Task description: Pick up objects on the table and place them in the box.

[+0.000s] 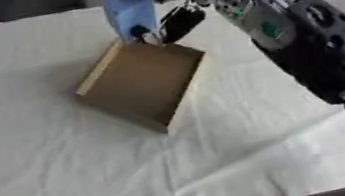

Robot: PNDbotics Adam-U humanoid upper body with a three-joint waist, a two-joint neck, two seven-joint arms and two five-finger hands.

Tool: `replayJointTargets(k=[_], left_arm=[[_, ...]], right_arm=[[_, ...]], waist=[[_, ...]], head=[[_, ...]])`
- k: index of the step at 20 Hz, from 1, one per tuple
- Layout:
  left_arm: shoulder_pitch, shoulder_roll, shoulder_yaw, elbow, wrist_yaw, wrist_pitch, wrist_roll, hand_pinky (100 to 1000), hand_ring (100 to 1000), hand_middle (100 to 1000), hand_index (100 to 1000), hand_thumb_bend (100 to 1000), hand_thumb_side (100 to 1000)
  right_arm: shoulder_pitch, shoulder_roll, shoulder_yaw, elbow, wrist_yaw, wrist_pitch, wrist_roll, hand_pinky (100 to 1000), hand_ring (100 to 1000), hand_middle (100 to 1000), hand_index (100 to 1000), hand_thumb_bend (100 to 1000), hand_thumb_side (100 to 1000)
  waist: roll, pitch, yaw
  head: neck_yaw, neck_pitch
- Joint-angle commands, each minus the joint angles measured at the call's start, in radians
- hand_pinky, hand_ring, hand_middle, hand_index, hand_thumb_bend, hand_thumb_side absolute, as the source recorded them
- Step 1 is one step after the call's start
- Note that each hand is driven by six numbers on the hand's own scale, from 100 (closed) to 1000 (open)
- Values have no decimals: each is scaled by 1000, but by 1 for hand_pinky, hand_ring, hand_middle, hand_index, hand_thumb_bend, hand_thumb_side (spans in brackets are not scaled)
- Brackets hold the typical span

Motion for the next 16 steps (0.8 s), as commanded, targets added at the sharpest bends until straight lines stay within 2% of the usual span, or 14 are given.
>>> replayJointTargets(k=[1,9,16], left_arm=[[-14,7,-1,-14,3,-3,3,619,749,559,662,290,684],[-20,-4,-6,-14,10,-5,-1,619,750,559,661,289,686],[-19,-9,-5,-14,11,-2,-4,619,751,559,660,287,690]], right_arm=[[-20,20,1,46,41,-8,-28,408,450,591,675,100,424],[-27,110,3,180,150,-19,-117,396,443,586,669,100,441],[-15,146,-5,259,225,-27,-188,407,455,594,672,100,434]], waist=[[6,-12,3],[8,-5,13],[6,1,18]], head=[[-5,1],[-15,-4],[-18,-10]])
